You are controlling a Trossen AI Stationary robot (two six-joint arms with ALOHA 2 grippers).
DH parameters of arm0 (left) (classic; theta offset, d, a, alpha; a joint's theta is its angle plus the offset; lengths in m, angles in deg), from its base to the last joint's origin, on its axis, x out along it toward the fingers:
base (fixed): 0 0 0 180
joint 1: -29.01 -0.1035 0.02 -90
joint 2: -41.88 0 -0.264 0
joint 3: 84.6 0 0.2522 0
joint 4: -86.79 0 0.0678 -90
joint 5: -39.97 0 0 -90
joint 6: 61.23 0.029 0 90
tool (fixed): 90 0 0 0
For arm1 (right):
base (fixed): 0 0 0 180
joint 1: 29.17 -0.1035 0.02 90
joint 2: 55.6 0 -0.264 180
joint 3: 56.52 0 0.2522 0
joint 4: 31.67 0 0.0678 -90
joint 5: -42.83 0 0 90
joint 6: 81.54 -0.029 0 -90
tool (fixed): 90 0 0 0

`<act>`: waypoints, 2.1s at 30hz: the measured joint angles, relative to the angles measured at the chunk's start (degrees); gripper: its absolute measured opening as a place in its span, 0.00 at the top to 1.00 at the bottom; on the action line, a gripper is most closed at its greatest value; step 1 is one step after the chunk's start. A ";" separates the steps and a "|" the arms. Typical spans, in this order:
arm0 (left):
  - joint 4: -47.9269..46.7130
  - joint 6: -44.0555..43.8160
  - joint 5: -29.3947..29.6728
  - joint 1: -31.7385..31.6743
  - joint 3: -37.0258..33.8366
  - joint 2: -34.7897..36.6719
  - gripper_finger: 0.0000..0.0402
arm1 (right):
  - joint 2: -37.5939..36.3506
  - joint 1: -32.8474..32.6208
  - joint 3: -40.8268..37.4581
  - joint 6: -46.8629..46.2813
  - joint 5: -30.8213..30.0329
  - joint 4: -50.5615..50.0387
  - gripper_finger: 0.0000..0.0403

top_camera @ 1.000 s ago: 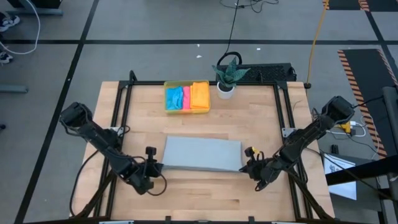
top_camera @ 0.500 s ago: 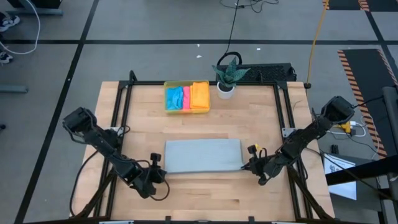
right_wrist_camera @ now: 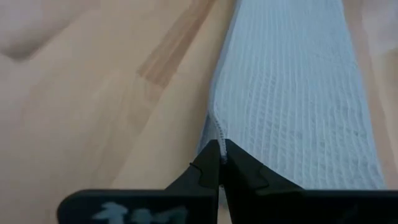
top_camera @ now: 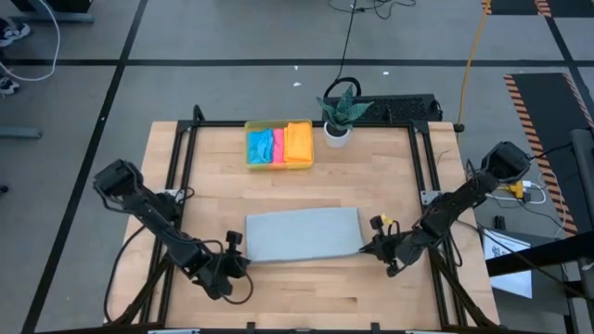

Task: Fold microfiber towels
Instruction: Fold the gray microfiber cloth

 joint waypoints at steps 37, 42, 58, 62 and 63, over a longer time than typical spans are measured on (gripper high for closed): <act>-7.51 -2.35 -4.71 -14.69 -0.09 -1.98 0.67 | -0.81 0.07 -0.07 -1.37 -0.05 -1.93 1.00; -9.36 -3.24 -4.63 -16.66 0.33 -5.68 0.67 | -0.81 0.07 -1.98 -1.58 0.00 -1.42 1.00; -13.42 -7.71 -5.07 -16.70 1.02 0.47 0.67 | -4.98 0.16 -3.80 -11.45 8.76 -1.93 0.62; -12.19 -8.88 -2.55 -17.49 3.18 3.66 0.67 | -8.25 2.06 -3.80 -11.43 4.72 1.07 0.59; -11.75 -8.91 -1.43 -17.87 3.48 4.03 0.67 | -8.48 2.95 -3.80 -11.34 2.99 1.72 0.60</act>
